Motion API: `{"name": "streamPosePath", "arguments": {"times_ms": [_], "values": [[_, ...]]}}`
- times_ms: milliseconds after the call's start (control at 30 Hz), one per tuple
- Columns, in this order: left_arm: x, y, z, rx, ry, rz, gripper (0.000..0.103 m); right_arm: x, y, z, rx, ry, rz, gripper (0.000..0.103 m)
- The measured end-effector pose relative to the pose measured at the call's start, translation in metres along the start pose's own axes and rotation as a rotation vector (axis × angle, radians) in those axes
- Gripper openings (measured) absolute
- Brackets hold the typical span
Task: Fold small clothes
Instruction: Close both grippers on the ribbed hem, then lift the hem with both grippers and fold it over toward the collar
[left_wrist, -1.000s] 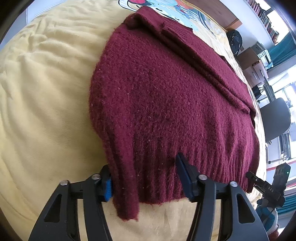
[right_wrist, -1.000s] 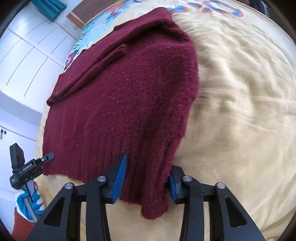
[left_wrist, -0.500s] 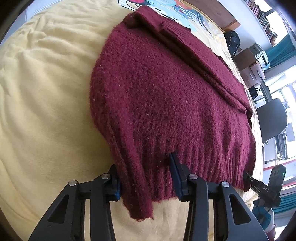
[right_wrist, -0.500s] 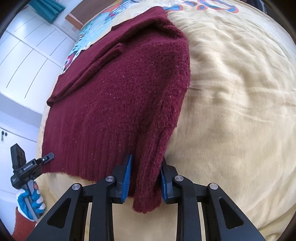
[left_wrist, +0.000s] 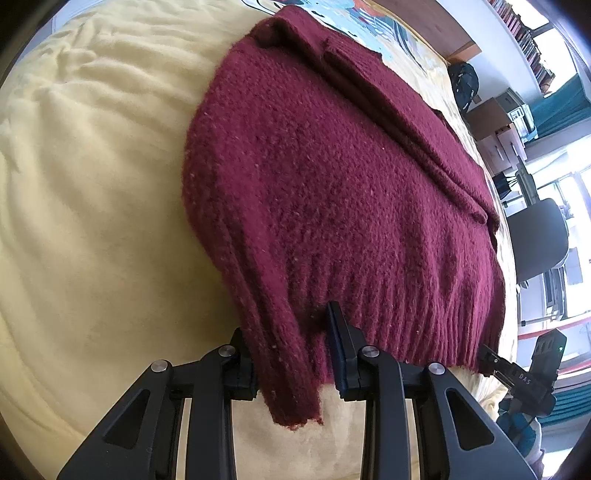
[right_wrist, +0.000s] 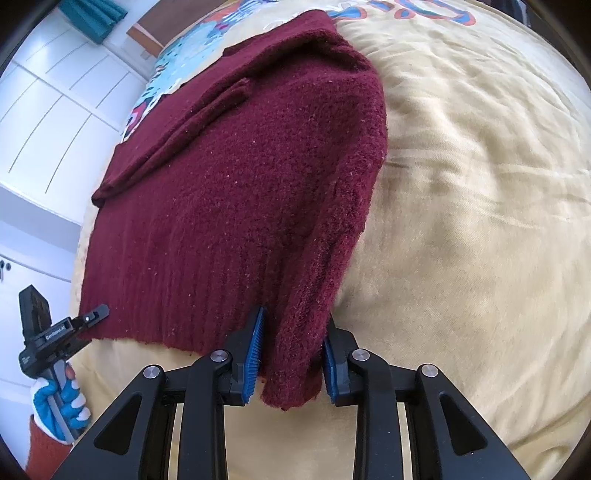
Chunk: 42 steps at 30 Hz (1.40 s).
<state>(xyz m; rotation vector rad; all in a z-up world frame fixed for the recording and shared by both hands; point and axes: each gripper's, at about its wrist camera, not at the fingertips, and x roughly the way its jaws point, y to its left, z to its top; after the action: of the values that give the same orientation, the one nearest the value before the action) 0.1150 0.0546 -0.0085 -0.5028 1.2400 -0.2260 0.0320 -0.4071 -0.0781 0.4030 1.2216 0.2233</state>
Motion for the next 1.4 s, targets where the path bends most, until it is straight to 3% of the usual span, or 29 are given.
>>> {"name": "streamPosePath", "arguments": {"times_ms": [100, 233, 400, 833, 1133, 1400], "values": [[0.001, -0.006, 0.0, 0.016, 0.002, 0.007, 0.025, -0.003, -0.002, -0.001, 0.002, -0.006, -0.004, 0.027], [-0.001, -0.002, 0.0, 0.001, -0.008, 0.003, 0.011, -0.006, -0.002, -0.001, 0.007, -0.009, -0.01, 0.021], [-0.011, -0.002, -0.001, 0.02, -0.029, -0.002, 0.009, -0.011, 0.001, 0.0, -0.011, -0.016, -0.008, 0.015], [-0.047, -0.022, 0.011, 0.072, -0.12, -0.022, 0.008, -0.048, 0.008, 0.016, -0.047, -0.103, 0.029, 0.013], [-0.071, -0.043, 0.039, 0.095, -0.183, -0.068, 0.008, -0.08, 0.021, 0.053, -0.022, -0.193, 0.118, 0.013], [-0.099, -0.063, 0.088, 0.126, -0.26, -0.094, 0.009, -0.111, 0.038, 0.106, -0.026, -0.295, 0.156, 0.012]]}}
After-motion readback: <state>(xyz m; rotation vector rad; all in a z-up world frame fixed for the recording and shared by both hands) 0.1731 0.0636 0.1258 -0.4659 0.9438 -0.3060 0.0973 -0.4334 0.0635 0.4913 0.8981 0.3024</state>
